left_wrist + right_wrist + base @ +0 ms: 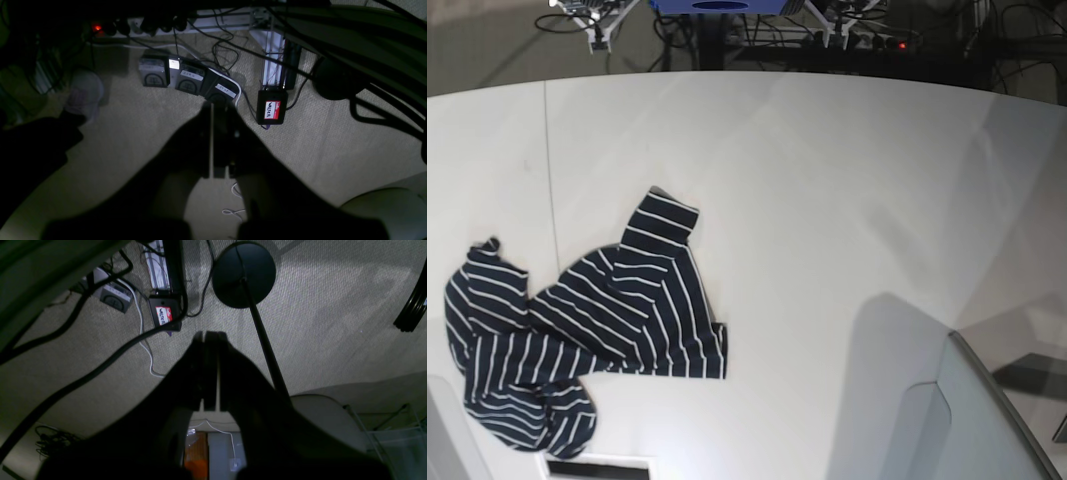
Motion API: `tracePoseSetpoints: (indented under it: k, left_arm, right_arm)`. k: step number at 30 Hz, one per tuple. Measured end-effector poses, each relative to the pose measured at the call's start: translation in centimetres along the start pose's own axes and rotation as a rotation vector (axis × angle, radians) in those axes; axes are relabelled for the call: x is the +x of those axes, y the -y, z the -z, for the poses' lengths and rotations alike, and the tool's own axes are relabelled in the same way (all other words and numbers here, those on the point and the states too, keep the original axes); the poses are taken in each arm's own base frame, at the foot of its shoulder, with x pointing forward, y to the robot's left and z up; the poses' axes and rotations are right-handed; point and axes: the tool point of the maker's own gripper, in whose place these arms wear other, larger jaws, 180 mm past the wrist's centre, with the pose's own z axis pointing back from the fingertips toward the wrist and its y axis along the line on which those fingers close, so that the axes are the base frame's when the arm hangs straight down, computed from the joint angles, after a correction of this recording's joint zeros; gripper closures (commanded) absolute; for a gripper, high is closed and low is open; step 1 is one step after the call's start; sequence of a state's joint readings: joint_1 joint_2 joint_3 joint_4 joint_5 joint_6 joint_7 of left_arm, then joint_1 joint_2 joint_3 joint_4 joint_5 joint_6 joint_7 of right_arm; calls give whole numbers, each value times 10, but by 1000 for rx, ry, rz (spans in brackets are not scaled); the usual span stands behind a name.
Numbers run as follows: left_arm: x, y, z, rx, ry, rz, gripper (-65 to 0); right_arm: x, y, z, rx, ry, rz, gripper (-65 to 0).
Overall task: Layout the t-shirt on the table in an organized manner, then fold the t-shirt properly
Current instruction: 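Move both grippers from rest toward the crumpled striped shirt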
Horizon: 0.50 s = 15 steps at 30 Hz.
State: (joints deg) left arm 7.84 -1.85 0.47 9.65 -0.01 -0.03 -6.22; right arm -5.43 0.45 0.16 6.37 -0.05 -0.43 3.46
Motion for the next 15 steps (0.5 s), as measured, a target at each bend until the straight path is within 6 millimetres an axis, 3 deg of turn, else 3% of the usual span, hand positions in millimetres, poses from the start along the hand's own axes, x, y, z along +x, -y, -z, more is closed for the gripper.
tracePoseSetpoints:
  k: [5, 8, 15]
  left_arm:
    - [2, -16, -1, 27, 8, 8, 0]
    - [4, -14, -3, 23, 40, 11, 0]
    - [-4, -7, -20, 8, 115, 23, 0]
  right_arm:
    - [-5, 0, 0, 1, -6, 0, 0]
    - [-16, -2, -1, 3, -17, 0, 0]
    - [-42, -32, -22, 44, 32, 14, 0]
